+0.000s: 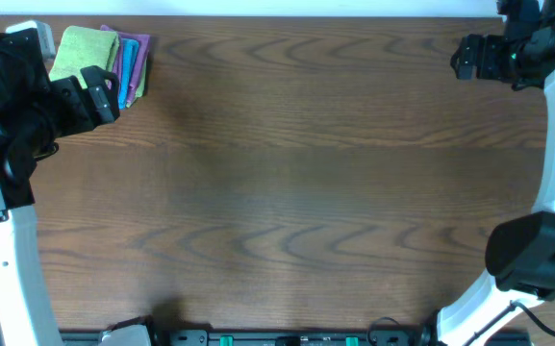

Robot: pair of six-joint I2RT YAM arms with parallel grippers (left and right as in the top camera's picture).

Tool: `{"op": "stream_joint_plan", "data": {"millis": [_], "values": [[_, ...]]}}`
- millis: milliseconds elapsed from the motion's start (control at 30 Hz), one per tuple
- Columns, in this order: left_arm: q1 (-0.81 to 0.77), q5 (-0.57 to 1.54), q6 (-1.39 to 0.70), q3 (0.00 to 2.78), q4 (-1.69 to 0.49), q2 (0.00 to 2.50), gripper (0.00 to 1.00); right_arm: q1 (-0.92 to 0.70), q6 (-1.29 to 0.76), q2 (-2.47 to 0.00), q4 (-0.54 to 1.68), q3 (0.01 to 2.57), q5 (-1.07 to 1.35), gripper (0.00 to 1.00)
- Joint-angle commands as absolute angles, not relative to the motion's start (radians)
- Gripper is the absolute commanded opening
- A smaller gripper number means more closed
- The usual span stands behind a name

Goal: Fold the cloth

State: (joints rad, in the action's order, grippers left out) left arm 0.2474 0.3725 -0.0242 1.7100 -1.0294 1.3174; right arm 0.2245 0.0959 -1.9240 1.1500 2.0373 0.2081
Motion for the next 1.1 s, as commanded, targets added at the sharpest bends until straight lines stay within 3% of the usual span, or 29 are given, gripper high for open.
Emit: {"op": "stream_joint_plan", "data": {"millis": [0, 367, 867, 1067], "values": [[0.246, 0.278, -0.007, 1.72, -1.071, 1.279, 0.95, 0.209, 0.113, -1.933, 1.153, 2.04, 0.206, 0.99], [0.194, 0.134, 0.068, 1.57, -1.032, 0.809, 0.95, 0.209, 0.113, -1.933, 1.153, 2.04, 0.206, 0.99], [0.197, 0.079, -0.084, 0.636, -0.427, 0.182, 0.95, 0.209, 0.113, -1.933, 1.153, 2.04, 0.206, 0.99], [0.191, 0.041, -0.165, 0.437, -0.358, 0.1, 0.95, 0.209, 0.113, -1.933, 1.153, 2.04, 0.206, 0.99]]}}
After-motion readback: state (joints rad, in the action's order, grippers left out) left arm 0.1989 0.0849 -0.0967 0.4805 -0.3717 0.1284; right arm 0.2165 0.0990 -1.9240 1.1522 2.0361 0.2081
